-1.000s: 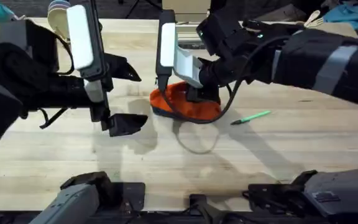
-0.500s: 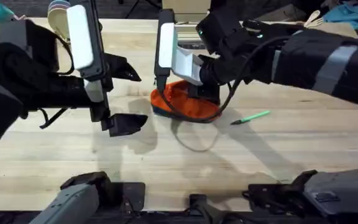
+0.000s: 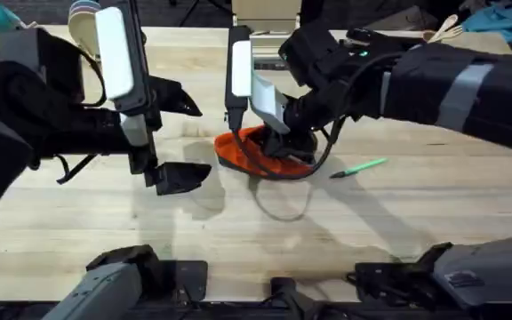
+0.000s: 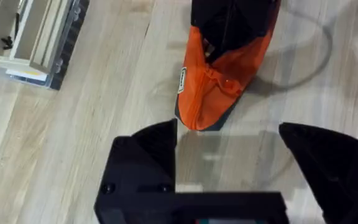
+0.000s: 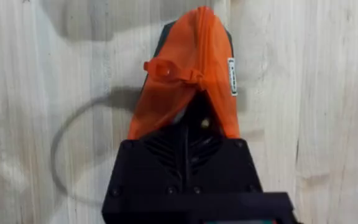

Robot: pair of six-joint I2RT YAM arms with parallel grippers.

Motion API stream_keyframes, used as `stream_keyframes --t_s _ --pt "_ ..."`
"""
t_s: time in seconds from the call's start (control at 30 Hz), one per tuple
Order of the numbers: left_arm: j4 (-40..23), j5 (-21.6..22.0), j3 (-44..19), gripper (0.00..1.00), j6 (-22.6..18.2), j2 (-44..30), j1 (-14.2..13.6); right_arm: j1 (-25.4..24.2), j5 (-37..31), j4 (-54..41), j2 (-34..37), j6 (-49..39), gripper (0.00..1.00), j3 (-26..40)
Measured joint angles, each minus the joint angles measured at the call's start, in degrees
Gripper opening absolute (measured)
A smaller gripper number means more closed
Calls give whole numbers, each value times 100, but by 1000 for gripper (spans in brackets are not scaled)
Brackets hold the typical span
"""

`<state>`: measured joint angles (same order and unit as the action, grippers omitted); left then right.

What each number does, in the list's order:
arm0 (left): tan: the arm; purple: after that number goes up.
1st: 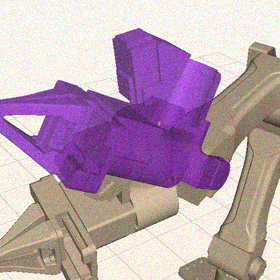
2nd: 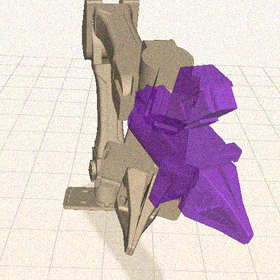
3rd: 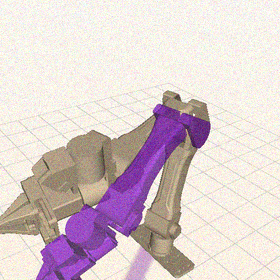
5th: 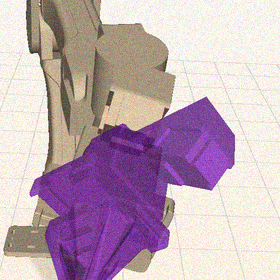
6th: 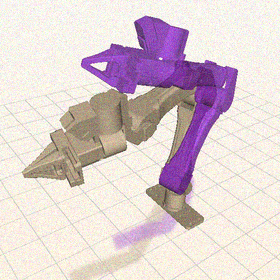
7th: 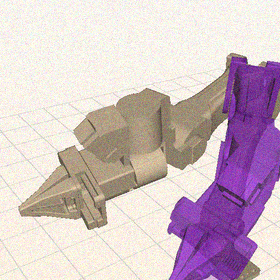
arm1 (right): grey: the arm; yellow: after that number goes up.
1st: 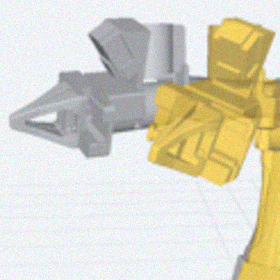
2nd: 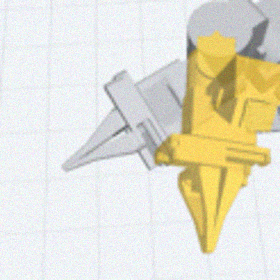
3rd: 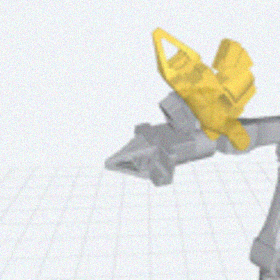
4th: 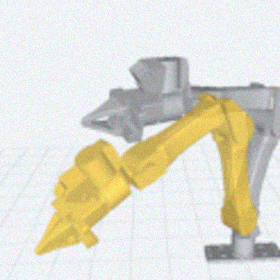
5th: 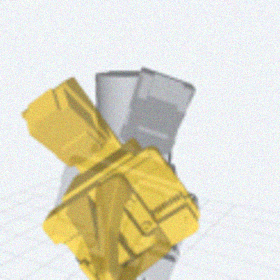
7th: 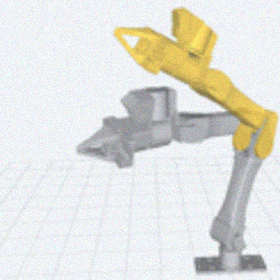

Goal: Unzip the bag, pick up the pens from the table one at a time and place them inside, then zip the bag closed.

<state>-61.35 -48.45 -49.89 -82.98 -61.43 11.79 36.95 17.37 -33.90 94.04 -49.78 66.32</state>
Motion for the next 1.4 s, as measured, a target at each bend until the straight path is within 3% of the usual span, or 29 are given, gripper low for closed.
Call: stream_keyframes --t_s 0.03,0.07,0.27,0.3,0.97,1.2,1.4 --pt "-1 0 0 993 0 -1 0 0 17 -2 0 1 32 0" --pt "-1 0 0 992 0 0 0 0 37 -1 0 9 99 2" --pt "-1 0 0 993 0 0 0 0 96 1 0 10 939 5" --pt "-1 0 0 993 0 0 0 0 98 -4 0 0 981 5" --pt "-1 0 0 992 0 0 0 0 100 -72 -68 4 996 7" --pt "-1 0 0 992 0 0 0 0 -37 -408 -973 26 996 7" --pt "-1 0 0 993 0 -2 0 0 -495 -1294 -1845 28 996 7"
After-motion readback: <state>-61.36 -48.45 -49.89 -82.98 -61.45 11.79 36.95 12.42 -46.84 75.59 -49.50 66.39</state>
